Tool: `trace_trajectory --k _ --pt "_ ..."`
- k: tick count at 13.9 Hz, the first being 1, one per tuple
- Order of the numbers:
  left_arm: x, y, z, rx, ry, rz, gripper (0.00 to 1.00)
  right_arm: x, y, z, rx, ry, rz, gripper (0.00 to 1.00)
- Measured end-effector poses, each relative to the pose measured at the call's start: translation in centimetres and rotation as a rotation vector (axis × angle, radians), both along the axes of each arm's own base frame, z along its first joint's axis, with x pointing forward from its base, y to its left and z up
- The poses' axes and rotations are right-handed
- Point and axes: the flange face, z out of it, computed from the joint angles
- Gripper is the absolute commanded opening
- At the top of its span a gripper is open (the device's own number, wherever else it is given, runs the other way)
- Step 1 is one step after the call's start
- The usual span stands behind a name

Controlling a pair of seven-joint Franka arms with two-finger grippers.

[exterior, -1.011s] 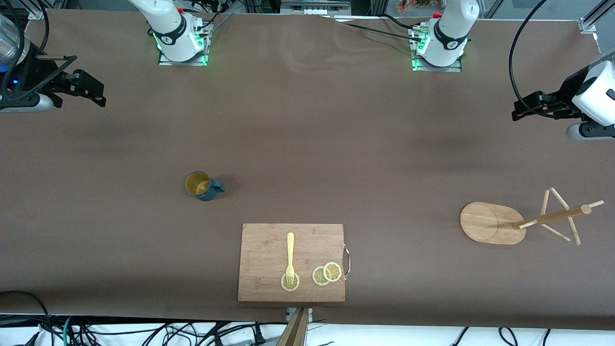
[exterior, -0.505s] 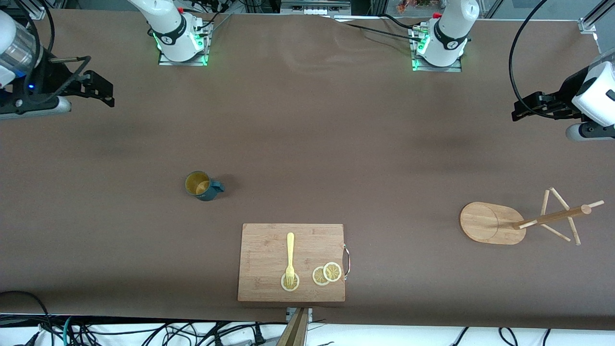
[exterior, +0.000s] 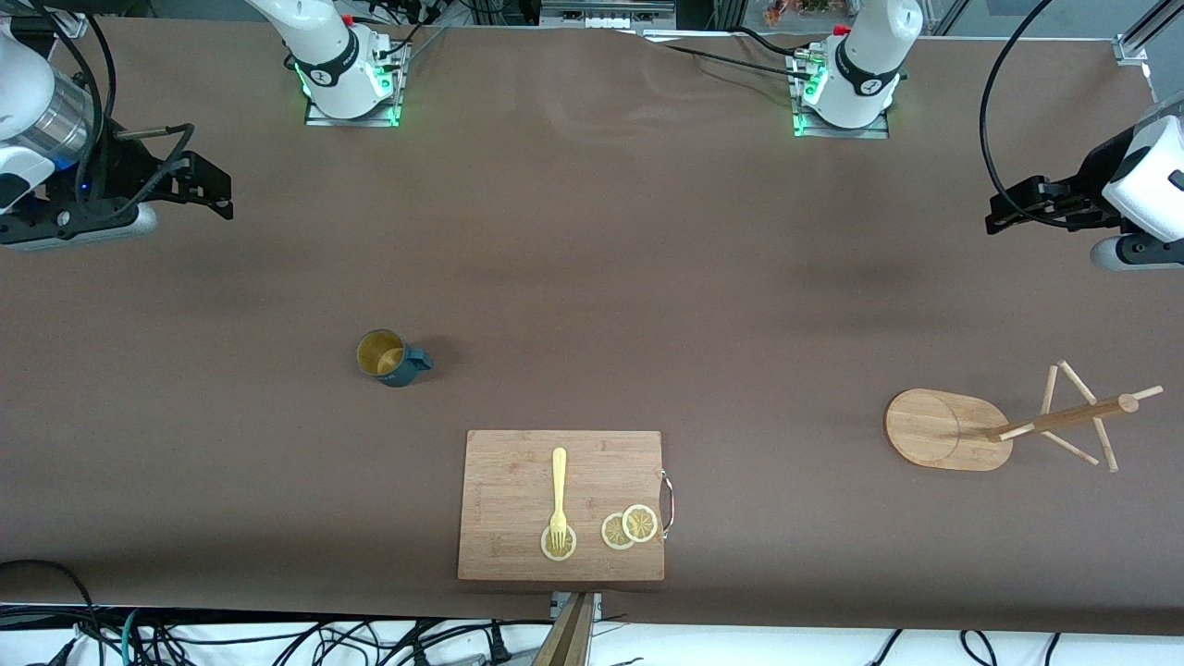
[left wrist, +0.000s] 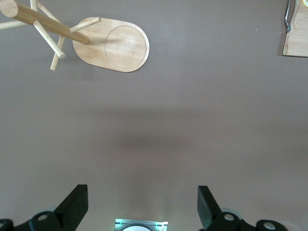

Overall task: Pass cup and hang on rack
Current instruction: 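Move the right gripper toward the teal mug, then lower the right gripper and grasp the teal mug rim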

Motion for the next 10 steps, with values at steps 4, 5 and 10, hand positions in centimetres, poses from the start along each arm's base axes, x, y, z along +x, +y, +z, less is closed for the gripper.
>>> trace_trajectory --k 4,5,10 --pt "0.1 0.0 0.0 0.0 0.0 -0.001 1.0 0.2 0.0 -1.1 0.001 0.004 0.024 1.0" --pt "0.1 -0.1 0.0 0.0 -0.001 -0.001 1.0 0.3 0.0 -1.5 0.001 0.007 0.026 1.0" --pt "0.1 -0.1 0.0 0.0 -0.001 -0.002 1.0 1.2 0.1 -7.3 0.004 -0.007 0.012 0.99"
